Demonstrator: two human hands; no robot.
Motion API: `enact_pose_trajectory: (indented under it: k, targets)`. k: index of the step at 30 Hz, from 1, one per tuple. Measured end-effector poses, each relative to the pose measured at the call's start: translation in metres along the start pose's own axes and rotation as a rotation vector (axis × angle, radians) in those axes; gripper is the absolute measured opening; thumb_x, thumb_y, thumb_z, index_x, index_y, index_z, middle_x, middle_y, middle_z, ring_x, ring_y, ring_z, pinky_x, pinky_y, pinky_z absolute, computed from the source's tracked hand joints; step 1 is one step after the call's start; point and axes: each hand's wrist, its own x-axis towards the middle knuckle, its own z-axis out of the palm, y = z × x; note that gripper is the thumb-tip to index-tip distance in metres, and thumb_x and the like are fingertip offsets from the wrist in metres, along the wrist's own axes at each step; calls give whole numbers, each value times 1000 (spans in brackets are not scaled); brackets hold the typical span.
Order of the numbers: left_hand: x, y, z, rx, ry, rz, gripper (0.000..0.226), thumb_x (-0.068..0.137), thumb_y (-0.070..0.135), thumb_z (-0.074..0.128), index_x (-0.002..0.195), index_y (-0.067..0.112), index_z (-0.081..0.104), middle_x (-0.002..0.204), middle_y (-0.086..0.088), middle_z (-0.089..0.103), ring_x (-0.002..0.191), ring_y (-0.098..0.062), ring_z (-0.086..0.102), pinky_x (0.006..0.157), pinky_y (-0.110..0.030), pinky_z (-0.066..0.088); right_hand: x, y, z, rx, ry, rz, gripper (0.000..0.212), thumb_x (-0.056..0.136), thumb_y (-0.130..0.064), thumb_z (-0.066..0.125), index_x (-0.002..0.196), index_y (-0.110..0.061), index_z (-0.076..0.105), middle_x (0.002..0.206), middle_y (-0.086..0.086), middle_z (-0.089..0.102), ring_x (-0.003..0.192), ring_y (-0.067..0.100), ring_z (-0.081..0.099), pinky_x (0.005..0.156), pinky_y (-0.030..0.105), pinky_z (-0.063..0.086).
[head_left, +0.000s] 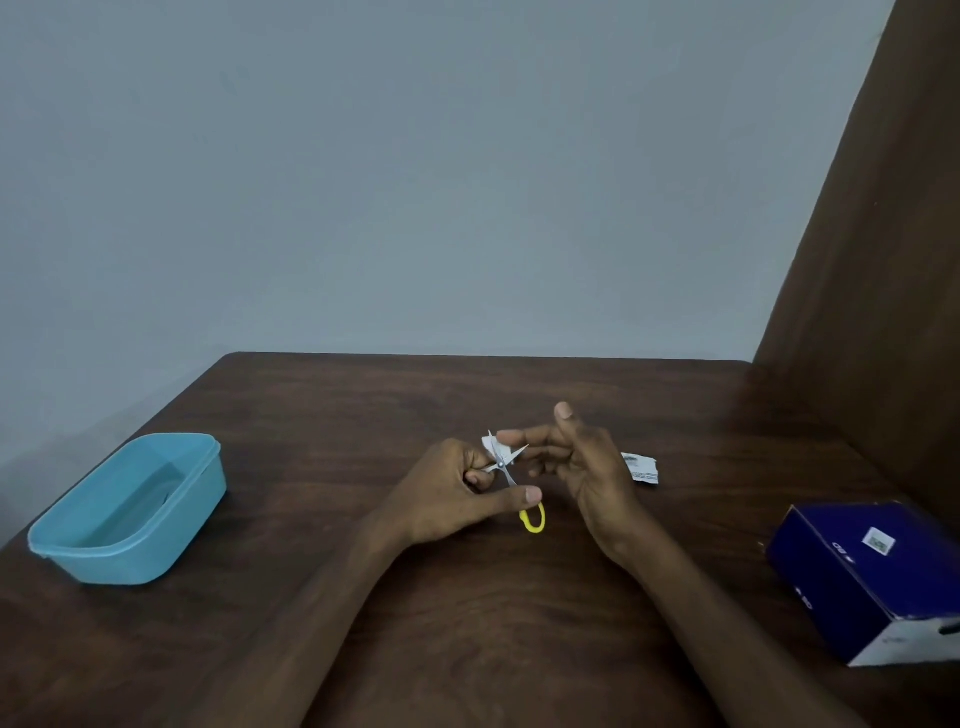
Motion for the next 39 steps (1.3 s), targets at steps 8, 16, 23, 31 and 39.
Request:
enact_pose_trajectory:
  k: [8,16,23,31,39]
  targets:
    - [0,-1,1,36,5,-20,76,84,41,90,55,24,23,49,12,25,49,-10,22,51,-22,25,3,3,9,262,-6,12,63,97,-45,51,117,10,73,125,20,77,113,29,74,99,39,56]
    - [1,-5,2,-42,73,-33,78,81,55,89,62,16,24,57,1,28,57,-19,25,58,-35,26,6,10,-4,-41,163,-111,34,97,-42,65,90,-17,87,102,12,83,89,27,73,85,47,55]
    - [2,-3,-2,-80,128,-59,79,78,63,85,63,14,25,57,2,27,56,-18,23,57,-35,23,1,4,5,201,69,-92,26,89,-34,70,84,-15,87,106,14,82,87,24,77,82,35,59]
    - [2,-3,2,-84,111,-61,78,79,61,86,64,20,22,57,0,27,57,-19,22,55,-34,23,3,8,-10,-29,214,-119,29,98,-38,68,93,-17,87,105,10,83,94,29,76,90,53,60]
    - [0,-3,1,-81,114,-57,78,81,58,87,64,17,23,59,-3,27,59,-23,22,56,-35,23,0,-4,1,450,102,-99,30,83,-31,85,99,-5,83,115,23,79,89,25,77,83,32,62]
